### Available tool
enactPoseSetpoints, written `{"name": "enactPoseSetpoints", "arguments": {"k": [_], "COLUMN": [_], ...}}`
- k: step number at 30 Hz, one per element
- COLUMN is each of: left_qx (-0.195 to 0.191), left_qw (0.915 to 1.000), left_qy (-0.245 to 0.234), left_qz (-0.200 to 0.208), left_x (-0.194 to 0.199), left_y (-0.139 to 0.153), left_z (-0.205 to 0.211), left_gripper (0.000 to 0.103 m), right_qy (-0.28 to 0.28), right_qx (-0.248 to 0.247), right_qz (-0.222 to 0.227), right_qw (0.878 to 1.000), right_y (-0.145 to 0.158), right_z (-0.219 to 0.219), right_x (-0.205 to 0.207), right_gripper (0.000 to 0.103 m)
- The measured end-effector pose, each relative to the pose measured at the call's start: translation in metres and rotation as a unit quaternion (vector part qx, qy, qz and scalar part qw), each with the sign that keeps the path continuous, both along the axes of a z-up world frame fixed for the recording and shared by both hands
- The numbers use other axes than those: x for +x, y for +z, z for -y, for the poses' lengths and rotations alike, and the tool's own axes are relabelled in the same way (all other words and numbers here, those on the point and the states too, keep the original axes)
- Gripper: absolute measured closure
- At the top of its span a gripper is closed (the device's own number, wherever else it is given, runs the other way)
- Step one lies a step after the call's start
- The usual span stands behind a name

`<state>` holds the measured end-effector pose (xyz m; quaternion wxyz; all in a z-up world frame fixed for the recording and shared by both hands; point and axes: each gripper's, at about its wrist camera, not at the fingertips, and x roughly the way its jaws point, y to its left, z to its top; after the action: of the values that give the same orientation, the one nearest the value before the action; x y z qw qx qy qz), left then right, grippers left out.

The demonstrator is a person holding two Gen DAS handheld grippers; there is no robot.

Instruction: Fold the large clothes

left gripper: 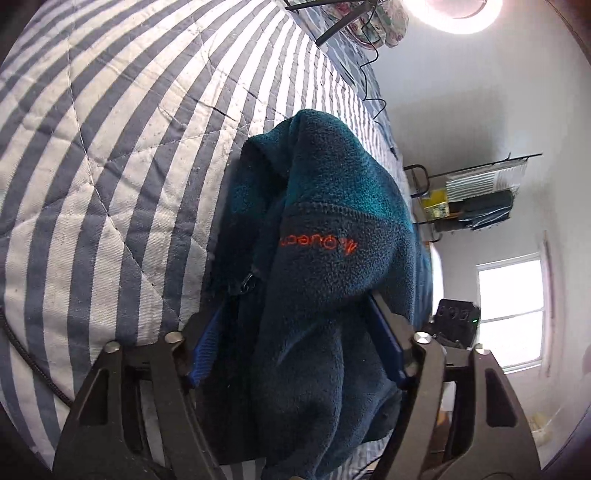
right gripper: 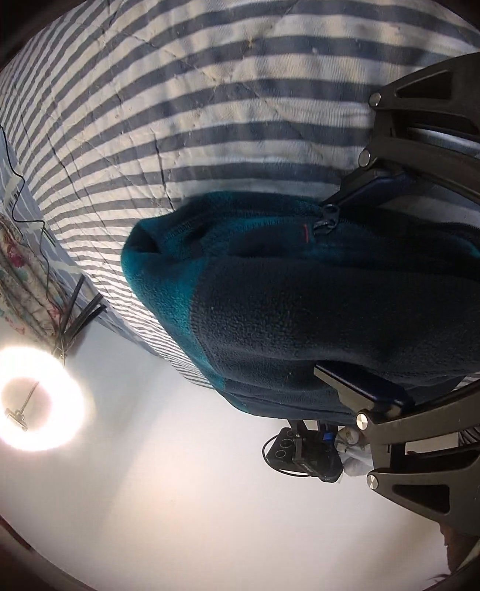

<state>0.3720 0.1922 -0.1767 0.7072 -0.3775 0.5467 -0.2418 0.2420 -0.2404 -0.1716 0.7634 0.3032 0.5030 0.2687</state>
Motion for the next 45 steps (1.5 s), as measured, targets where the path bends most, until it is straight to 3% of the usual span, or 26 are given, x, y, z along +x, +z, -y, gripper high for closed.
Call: {"name": "enactPoseSetpoints", "arguments": {"k": [5,11,20,30,37,45], "left_qx": [0.067,0.123,0.155,0.138,0.146,0.142], "left_qw": [0.9970,0.9890,0.9795,0.9782,0.9693,0.9625], "left_qy": [-0.005,-0.008,-0.033,-0.047,-0.077,-0.103], "left_qz": [0.038,0.081,0.124,0.148,0.182,0.207], "left_x": [-0.004,-0.016,-0.041,-0.067,-0.046,0.007], "left_y": [0.022,0.050,0.088,0.125,0.160,0.180], "left_z": [0.019,0.038,0.066,0.090,0.132,0.201], "left_gripper": [0.055,0.070,0.079,0.079,0.079,0.079], "right_qy": [-0.008,-0.009,0.012,0.007,-0.004,-0.027], "right_qx": [-0.007,-0.089,-0.225,-0.312,-0.349,-0.387], "right_qz": [-0.009,0.020,0.076,0.116,0.145,0.159], "right_qw": [1.000,0.996,0.971,0.943,0.926,0.908], "right_y": [0.007,0.041,0.099,0.150,0.179,0.197], "right_z": [-0.004,-0.028,-0.067,-0.074,-0.053,-0.002], "right_x": [0.000,-0.009,-0.035,-0.065,-0.066,-0.035], "right_gripper": [0.056,0.067,0.072,0.073,0.074,0.074]}}
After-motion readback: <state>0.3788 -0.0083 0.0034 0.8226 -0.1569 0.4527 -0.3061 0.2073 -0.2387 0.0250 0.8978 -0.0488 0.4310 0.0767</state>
